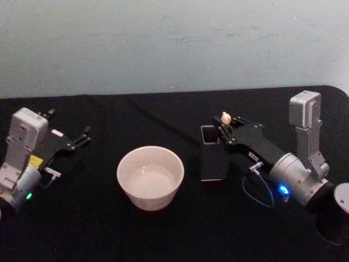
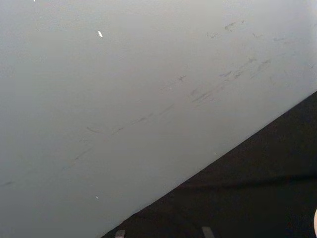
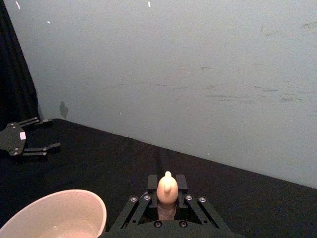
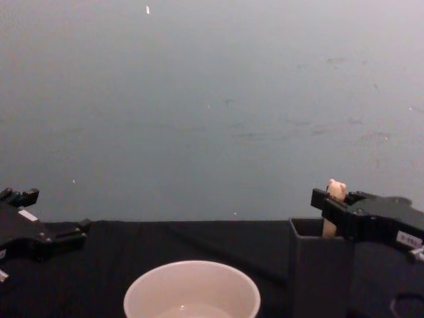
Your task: Pick up the stirring spoon with one hand, stir inside the cup, then place it back in its original position.
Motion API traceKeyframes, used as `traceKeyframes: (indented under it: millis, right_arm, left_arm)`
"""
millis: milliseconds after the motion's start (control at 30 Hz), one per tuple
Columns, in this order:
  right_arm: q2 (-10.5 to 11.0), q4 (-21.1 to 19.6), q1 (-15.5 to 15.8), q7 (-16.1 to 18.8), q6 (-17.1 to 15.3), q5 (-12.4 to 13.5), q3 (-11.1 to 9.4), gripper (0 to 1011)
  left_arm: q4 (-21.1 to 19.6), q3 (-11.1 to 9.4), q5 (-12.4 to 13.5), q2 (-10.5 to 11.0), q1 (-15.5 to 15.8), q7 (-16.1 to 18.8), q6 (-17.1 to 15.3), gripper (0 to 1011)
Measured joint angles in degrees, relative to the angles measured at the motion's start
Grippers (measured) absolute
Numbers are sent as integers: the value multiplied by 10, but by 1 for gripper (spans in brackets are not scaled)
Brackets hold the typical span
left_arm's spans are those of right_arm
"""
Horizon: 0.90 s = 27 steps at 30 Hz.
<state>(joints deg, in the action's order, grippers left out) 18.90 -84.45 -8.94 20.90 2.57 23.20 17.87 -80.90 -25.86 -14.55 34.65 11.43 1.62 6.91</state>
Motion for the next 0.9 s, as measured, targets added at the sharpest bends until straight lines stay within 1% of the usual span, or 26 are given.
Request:
traceKeyframes:
  millis: [267,367,467,533,633,667,733,767,833,900]
  right_arm:
    - [0,0,0,1,0,1,0,215]
    - [1,0,0,1,1,1,0,270]
    - [1,-1,0,1,1,1,0,361]
    - [1,-1,0,1,1,1,0,449]
    - [1,-1,0,1,1,1,0,534]
    - [1,-1,0,1,1,1,0,534]
    - [1,-1,0,1,1,2,0,638]
    - [1,-1,0,1,1,2,0,652]
    - [1,-1,0,1,1,2,0,736]
    - [1,-1,0,1,1,2,0,775]
  left_arm:
    - [0,0,0,0,0,0,0,1002]
    - [0,0,0,0,0,0,0,1001]
    - [0,0,0,0,0,0,0,1001]
    - [0,0,0,0,0,0,0,1001]
    - [0,0,0,0,0,0,0,1001]
    - [0,0,0,0,0,0,0,1001]
    - [0,0,0,0,0,0,0,1001]
    - [0,0,0,0,0,0,0,1001]
    - [0,0,0,0,0,0,0,1002]
    - [0,0,0,0,0,0,0,1001]
